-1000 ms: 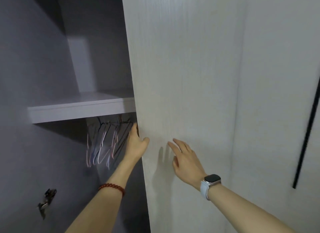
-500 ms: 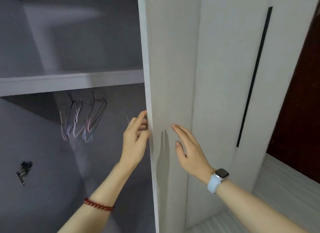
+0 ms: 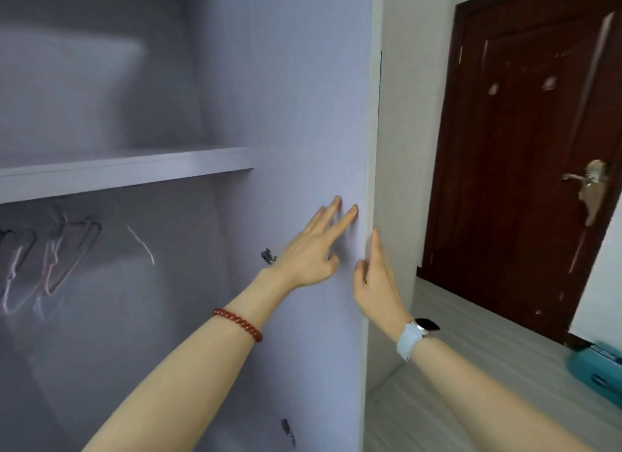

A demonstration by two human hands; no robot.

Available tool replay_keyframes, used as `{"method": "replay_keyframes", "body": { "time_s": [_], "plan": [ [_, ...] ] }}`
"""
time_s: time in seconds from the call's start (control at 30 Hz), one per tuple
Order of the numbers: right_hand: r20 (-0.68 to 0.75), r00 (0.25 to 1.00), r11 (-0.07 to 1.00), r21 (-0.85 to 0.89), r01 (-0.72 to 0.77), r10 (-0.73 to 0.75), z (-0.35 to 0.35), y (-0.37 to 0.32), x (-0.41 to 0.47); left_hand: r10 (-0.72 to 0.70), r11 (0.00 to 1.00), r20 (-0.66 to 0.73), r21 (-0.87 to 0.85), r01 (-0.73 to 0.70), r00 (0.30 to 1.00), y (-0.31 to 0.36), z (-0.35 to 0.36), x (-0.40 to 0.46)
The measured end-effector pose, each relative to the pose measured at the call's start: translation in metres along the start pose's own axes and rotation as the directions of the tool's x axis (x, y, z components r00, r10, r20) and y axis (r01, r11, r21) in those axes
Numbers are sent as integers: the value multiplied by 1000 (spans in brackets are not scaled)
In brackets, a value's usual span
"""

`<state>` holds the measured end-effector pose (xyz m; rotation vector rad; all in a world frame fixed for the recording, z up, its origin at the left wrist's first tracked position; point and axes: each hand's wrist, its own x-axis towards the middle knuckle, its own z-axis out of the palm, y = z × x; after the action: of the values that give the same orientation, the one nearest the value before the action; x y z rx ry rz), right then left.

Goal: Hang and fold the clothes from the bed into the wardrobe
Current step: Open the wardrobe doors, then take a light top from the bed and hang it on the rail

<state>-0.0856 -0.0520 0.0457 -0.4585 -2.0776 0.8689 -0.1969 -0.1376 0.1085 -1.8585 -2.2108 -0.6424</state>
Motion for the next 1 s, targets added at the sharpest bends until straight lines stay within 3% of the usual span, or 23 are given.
{"method": "replay_keyframes", "body": {
  "time_s": [0.27, 0.4, 0.47, 0.53, 0.6, 0.67, 0.83, 1.0],
  "plan": [
    [0, 994, 983, -146, -109, 110, -46, 26, 33, -1, 1000, 48, 25, 0, 999, 27, 33, 62],
    [-37, 994, 972, -209, -108, 102, -54, 30, 35, 18, 1000, -1, -20, -18, 1000, 30, 36, 67],
    [-106, 993, 975, -213, -64, 42, -51, 27, 27, 9, 999, -65, -40, -11, 998, 27, 39, 60],
    [-234, 967, 966, -256, 39, -101, -46, 23, 17, -47, 998, -140, -40, 41, 989, 19, 44, 45],
    [-262, 928, 930, -324, 174, -265, -37, 20, 8, -157, 987, -194, -70, 146, 968, 8, 50, 22],
    [-175, 929, 912, -318, 259, -325, -21, 15, -2, -281, 958, -219, -123, 259, 934, -6, 53, -8],
    [200, 960, 960, -162, 228, -194, 43, 4, -40, -536, 843, -271, -231, 486, 800, -45, 55, -109],
    [566, 818, 984, -63, 168, -103, 138, -17, -96, -763, 646, -240, -248, 722, 600, -78, 50, -239]
  ]
}}
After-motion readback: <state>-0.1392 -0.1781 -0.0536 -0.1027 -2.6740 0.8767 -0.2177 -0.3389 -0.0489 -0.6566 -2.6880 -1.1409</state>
